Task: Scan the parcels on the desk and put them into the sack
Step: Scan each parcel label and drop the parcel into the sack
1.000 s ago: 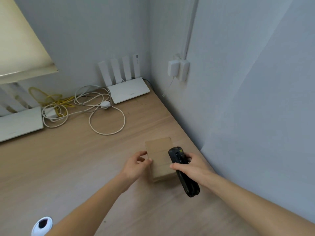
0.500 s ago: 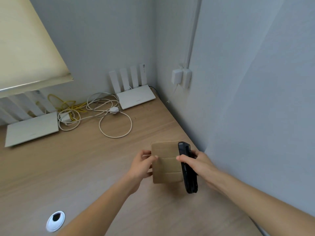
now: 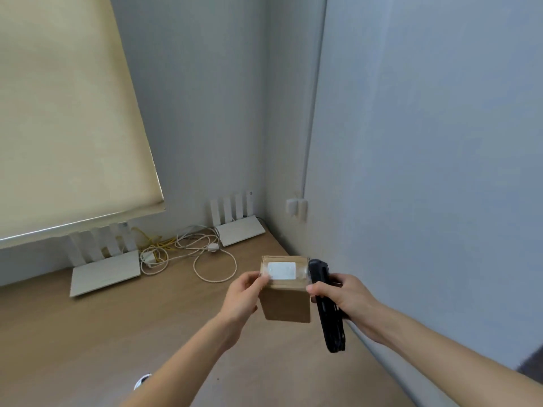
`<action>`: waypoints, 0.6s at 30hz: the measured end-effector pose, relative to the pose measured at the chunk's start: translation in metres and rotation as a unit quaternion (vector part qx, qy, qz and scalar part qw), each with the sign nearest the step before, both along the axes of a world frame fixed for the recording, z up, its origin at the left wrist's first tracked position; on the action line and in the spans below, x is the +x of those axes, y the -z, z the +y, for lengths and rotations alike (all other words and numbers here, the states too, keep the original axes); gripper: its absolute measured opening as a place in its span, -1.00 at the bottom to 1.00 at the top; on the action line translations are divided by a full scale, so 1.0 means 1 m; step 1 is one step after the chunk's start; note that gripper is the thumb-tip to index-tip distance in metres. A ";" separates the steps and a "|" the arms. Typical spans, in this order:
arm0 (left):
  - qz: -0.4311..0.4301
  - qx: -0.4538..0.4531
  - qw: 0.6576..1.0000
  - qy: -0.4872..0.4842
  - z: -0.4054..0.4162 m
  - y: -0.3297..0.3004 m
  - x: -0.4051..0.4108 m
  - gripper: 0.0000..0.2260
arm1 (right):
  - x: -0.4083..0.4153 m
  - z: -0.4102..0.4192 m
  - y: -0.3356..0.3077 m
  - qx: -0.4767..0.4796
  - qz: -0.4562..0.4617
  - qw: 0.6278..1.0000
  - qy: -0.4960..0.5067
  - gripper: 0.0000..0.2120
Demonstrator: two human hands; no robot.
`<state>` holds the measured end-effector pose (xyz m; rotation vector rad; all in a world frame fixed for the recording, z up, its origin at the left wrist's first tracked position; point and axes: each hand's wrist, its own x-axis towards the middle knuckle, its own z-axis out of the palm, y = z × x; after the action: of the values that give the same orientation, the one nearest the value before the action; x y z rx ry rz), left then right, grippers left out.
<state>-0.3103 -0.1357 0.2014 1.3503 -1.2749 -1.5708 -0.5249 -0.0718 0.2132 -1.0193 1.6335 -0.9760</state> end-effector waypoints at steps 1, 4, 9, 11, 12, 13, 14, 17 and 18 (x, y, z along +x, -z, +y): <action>0.006 -0.020 1.000 0.004 0.013 -0.013 0.008 -0.89 | 0.007 0.015 -0.015 -0.009 -0.002 1.000 -0.002 -0.47; 0.030 -0.055 0.997 0.035 0.052 -0.053 0.030 -0.72 | 0.024 0.060 -0.060 -0.037 0.002 0.999 0.002 -0.46; 0.060 -0.091 0.990 0.095 0.112 -0.123 0.057 -0.47 | 0.045 0.128 -0.134 -0.077 0.004 0.997 0.004 -0.54; 0.087 -0.100 0.987 0.088 0.134 -0.148 0.060 -0.63 | 0.050 0.150 -0.159 -0.090 0.008 0.996 0.000 -0.53; 0.094 -0.107 0.987 0.075 0.145 -0.161 0.061 -0.73 | 0.053 0.161 -0.171 -0.097 0.010 0.995 0.000 -0.49; 0.089 -0.115 0.988 0.058 0.153 -0.168 0.061 -0.78 | 0.055 0.169 -0.180 -0.103 0.008 0.995 0.000 -0.47; 0.083 -0.126 0.988 0.041 0.162 -0.179 0.061 -0.79 | 0.057 0.179 -0.192 -0.110 0.009 0.994 -0.001 -0.46; 0.080 -0.151 0.985 0.034 0.182 -0.203 0.061 -0.82 | 0.059 0.202 -0.219 -0.119 0.010 0.993 -0.010 -0.47; 0.082 -0.156 0.983 0.041 0.188 -0.211 0.062 -0.79 | 0.059 0.208 -0.227 -0.122 0.013 0.992 -0.011 -0.48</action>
<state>-0.2486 0.0523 0.4120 0.9643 -1.4187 -1.4319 -0.4659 0.1367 0.4397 -1.2166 1.5462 -1.1720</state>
